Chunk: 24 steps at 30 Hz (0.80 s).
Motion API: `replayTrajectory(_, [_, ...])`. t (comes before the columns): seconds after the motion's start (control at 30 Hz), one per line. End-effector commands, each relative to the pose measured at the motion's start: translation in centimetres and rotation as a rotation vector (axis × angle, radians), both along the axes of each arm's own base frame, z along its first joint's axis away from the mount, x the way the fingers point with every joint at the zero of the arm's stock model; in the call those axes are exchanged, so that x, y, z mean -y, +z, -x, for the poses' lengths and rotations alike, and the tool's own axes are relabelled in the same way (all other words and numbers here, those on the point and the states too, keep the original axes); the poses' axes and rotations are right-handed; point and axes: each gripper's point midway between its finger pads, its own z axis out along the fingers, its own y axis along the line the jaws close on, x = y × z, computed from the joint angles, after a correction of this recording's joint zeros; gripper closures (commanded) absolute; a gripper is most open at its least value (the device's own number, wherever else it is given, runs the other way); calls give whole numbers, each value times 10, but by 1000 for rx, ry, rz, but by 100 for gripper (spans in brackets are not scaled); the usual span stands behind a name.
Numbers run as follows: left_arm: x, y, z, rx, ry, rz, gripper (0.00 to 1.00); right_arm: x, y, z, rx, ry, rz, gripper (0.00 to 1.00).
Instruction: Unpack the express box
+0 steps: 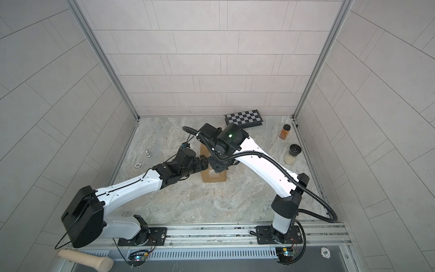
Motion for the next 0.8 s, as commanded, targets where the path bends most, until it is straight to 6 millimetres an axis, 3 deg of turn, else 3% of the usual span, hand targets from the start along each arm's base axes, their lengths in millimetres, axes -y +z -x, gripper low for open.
replayTrajectory(0.0, [-26,-45,24,-143,1,-167,8,32,5,37,-99,1,73,100])
replayTrajectory(0.27, [-26,-45,25,-144,2,-165,8,36,-5,42,-116,-37,114,100])
replayTrajectory(0.6, [-26,-49,26,-151,-1,-167,8,54,12,34,-12,-58,114,100])
replayTrajectory(0.77, [-25,-49,26,-151,-3,-166,8,54,14,33,-5,-72,105,100])
